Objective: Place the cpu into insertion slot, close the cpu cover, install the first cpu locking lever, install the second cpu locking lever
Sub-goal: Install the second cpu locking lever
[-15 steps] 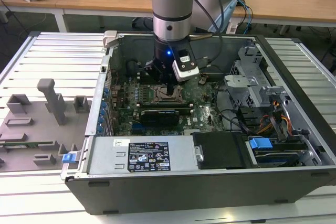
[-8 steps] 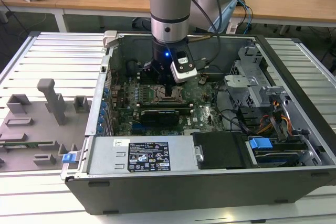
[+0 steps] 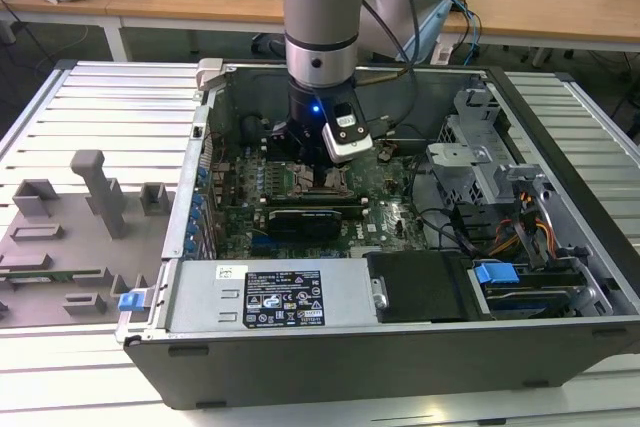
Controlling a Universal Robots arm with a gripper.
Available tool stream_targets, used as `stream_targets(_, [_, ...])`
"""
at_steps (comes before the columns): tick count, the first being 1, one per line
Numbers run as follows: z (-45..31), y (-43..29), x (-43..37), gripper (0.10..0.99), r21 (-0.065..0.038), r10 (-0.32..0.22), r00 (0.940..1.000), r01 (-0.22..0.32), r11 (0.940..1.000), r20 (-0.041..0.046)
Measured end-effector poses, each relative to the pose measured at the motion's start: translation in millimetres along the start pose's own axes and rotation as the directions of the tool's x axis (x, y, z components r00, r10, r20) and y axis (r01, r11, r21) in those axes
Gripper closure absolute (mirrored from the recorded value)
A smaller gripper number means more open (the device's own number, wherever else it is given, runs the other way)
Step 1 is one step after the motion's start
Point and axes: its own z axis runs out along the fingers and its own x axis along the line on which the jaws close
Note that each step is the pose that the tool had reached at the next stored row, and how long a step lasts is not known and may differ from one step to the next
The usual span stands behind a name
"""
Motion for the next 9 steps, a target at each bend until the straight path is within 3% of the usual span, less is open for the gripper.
stream_targets(9, [10.8,-0.7,2.1,0.980,0.000,-0.003,1.0000,0.003,1.0000,-0.0001])
